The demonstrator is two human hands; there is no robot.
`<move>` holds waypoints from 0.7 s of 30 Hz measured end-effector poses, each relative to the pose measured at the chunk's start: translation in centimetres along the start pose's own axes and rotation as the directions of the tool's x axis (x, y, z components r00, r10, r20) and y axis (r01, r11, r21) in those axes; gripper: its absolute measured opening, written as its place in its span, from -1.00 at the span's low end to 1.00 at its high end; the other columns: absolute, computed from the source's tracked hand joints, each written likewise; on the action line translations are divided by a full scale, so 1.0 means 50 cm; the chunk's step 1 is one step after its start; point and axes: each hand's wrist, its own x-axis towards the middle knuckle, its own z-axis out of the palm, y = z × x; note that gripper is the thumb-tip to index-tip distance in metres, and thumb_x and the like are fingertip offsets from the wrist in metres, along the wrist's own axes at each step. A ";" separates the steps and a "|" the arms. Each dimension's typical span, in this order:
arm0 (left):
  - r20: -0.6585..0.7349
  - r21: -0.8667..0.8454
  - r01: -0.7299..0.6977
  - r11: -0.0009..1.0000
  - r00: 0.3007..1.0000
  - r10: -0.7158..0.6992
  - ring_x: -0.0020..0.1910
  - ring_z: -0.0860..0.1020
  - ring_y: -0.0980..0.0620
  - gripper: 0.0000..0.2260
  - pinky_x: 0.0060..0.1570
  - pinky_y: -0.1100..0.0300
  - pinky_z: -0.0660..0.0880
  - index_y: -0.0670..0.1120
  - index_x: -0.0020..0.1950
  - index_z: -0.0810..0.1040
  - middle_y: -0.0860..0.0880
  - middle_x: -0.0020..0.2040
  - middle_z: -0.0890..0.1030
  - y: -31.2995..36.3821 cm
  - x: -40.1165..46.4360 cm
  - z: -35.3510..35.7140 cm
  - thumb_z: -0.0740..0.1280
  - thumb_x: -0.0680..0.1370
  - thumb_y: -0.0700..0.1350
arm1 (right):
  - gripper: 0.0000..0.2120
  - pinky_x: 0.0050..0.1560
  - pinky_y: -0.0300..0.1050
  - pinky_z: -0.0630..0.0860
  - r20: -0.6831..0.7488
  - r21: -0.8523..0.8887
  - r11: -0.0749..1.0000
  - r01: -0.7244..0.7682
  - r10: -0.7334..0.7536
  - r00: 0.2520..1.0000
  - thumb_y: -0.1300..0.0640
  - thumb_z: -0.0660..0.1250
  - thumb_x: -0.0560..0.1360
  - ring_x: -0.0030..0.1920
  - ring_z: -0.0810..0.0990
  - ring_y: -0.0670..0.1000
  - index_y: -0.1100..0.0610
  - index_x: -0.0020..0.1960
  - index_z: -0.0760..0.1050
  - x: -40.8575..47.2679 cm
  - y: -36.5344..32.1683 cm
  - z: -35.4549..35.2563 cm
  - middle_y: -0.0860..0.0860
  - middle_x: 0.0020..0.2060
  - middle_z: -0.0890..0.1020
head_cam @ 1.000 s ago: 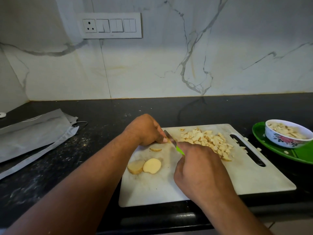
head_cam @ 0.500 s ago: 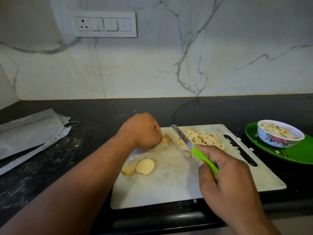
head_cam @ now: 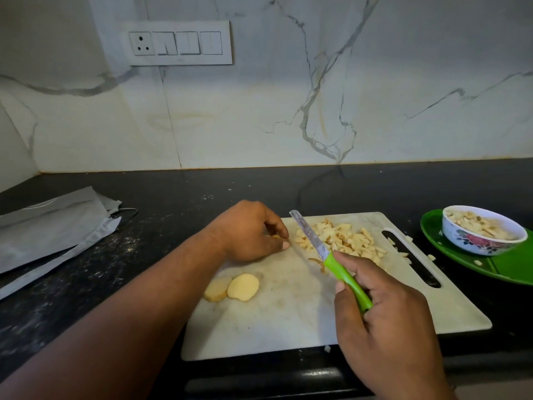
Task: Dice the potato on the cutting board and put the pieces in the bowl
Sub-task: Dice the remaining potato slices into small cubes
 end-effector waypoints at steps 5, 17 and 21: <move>0.014 -0.035 -0.057 0.998 0.998 0.058 -0.08 0.54 0.32 -0.78 0.00 0.33 0.44 0.16 0.17 0.71 0.28 -0.01 0.60 -0.006 -0.005 -0.009 0.52 0.53 0.08 | -0.63 -0.26 -0.56 0.35 -0.008 -0.014 1.000 0.004 -0.004 1.000 0.09 0.37 0.48 -0.28 0.47 -0.27 -0.10 0.27 0.58 0.000 0.002 0.003 -0.19 -0.12 0.68; -0.011 -0.097 0.069 0.993 0.997 -0.071 -0.14 0.65 0.26 -0.91 0.04 0.28 0.60 0.06 -0.03 0.78 0.22 -0.15 0.72 -0.002 0.000 -0.015 0.57 0.49 0.00 | -0.60 -0.06 -0.44 0.37 0.145 -0.230 0.972 0.050 -0.017 0.989 0.03 0.24 0.55 -0.11 0.50 -0.20 -0.14 0.37 0.48 0.057 -0.052 0.011 -0.19 0.05 0.65; 0.002 -0.058 0.102 0.993 0.995 -0.102 -0.13 0.64 0.23 -0.92 0.12 0.18 0.62 0.04 -0.01 0.78 0.20 -0.12 0.71 0.007 0.004 -0.011 0.56 0.51 -0.03 | -0.58 -0.06 -0.44 0.37 0.169 -0.240 0.969 0.051 -0.010 0.986 0.05 0.24 0.55 -0.01 0.56 -0.17 -0.12 0.40 0.46 0.074 -0.055 0.029 -0.17 0.09 0.63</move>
